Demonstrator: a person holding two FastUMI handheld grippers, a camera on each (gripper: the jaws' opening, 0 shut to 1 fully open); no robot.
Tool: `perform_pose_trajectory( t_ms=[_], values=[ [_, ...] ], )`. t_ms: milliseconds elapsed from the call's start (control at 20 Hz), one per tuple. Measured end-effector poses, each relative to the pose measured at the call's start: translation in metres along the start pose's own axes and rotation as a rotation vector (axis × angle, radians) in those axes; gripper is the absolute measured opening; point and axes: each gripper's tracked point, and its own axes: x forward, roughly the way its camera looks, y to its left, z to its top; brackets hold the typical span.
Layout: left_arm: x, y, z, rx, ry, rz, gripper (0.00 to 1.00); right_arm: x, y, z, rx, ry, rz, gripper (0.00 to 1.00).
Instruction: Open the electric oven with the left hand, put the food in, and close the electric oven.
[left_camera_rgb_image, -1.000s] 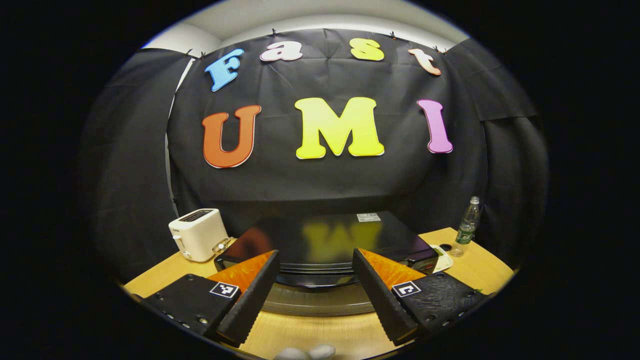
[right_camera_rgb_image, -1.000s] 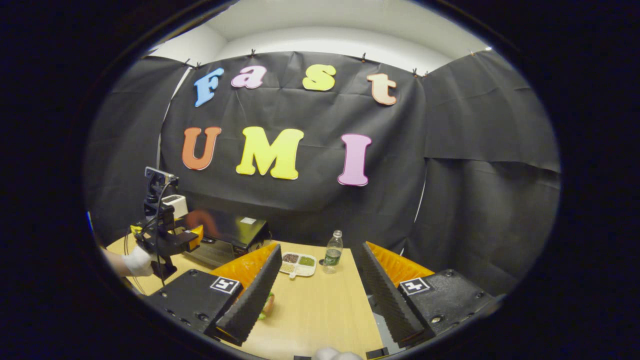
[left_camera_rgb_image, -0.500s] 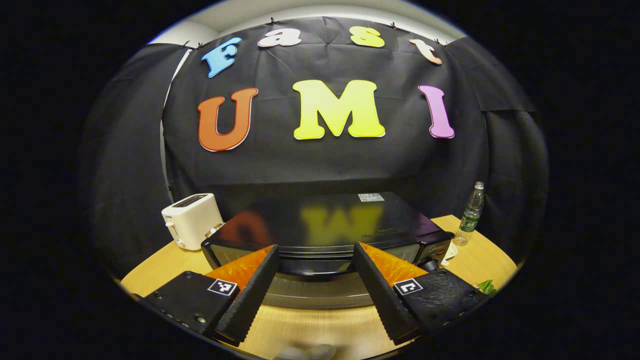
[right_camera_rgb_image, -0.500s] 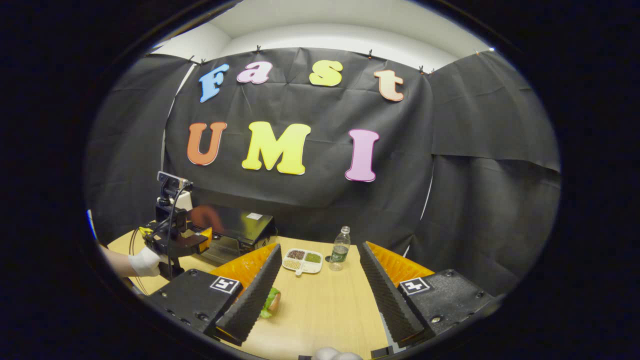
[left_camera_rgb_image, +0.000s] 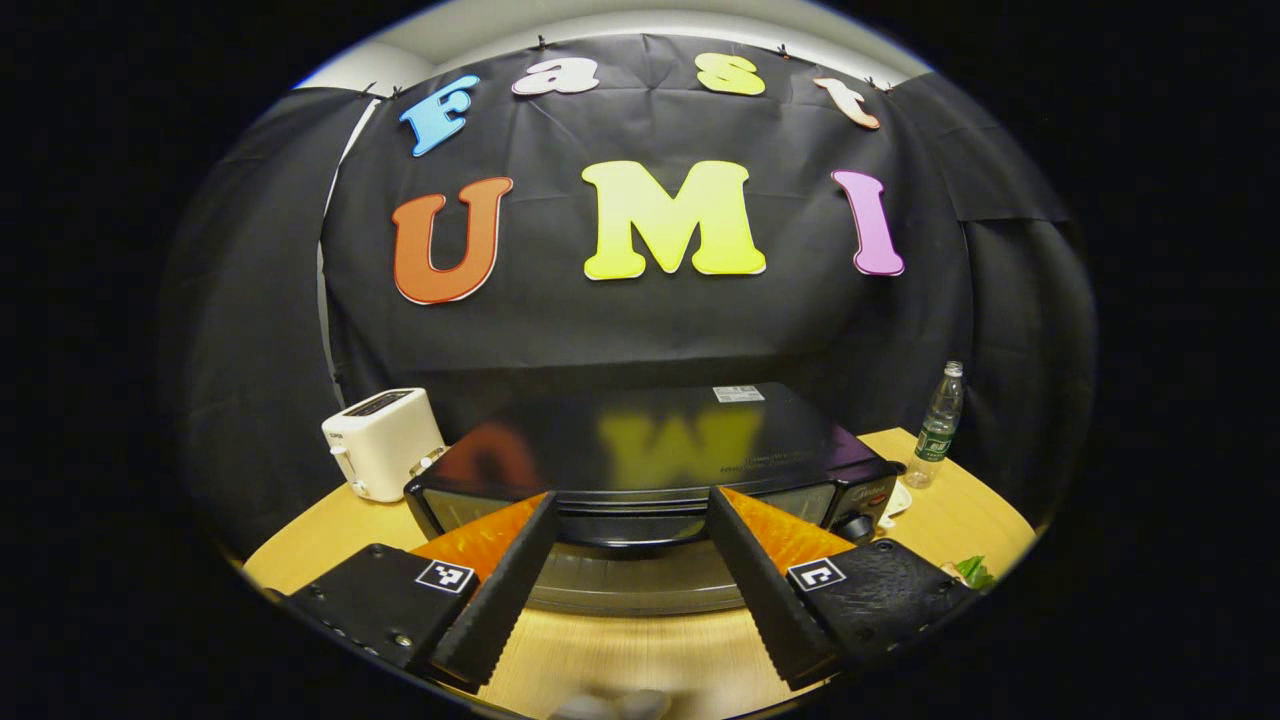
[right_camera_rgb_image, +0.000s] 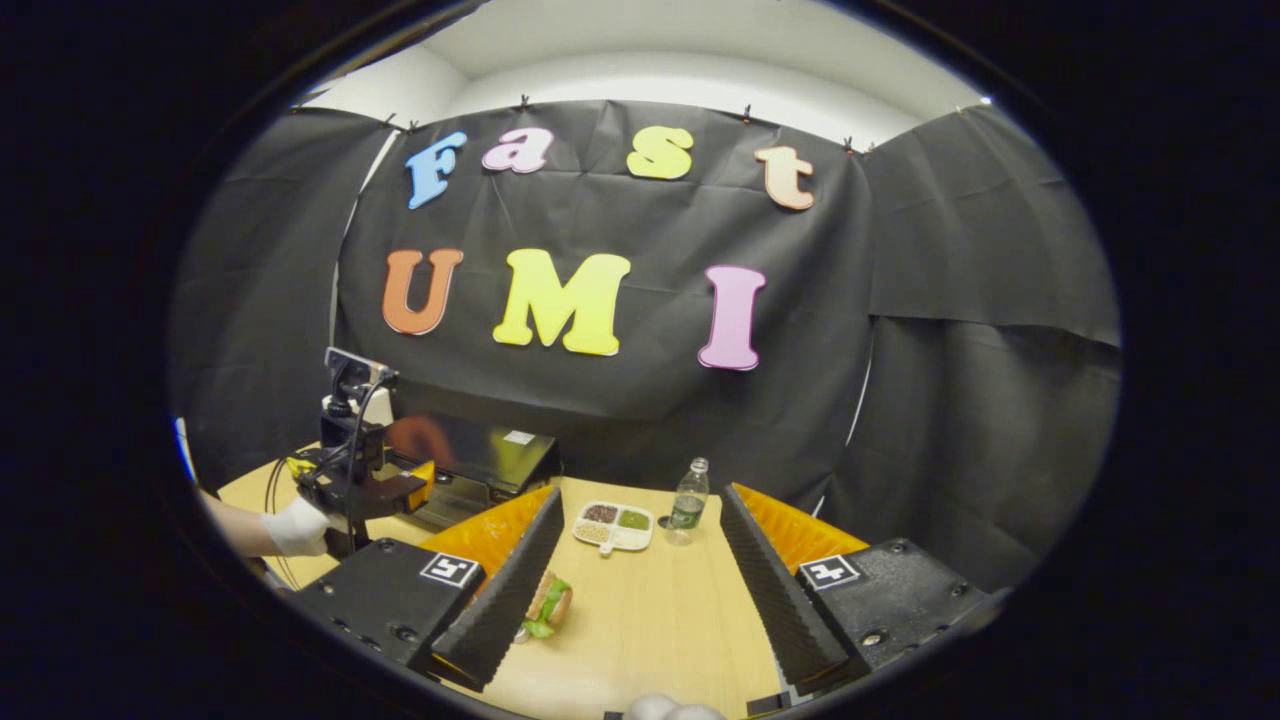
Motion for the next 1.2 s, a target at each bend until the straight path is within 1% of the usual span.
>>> perform_pose_trajectory(
  t_ms=[250, 450, 850, 1200],
  values=[
    [0.009, 0.000, -0.001, 0.017, 0.041, -0.005, 0.98, -0.001, 0.002, -0.007, -0.014, 0.015, 0.001, 1.00],
    [0.003, 0.001, -0.004, 0.009, 0.067, -0.009, 0.99, 0.000, 0.006, -0.010, 0.005, 0.025, 0.009, 1.00],
    [-0.030, 0.001, -0.019, 0.012, 0.058, -0.010, 0.99, -0.005, 0.012, -0.016, 0.016, 0.029, 0.013, 1.00],
    [-0.070, 0.001, -0.050, 0.005, 0.097, -0.012, 0.98, -0.021, 0.021, -0.019, 0.010, 0.026, 0.011, 1.00]
  ],
)
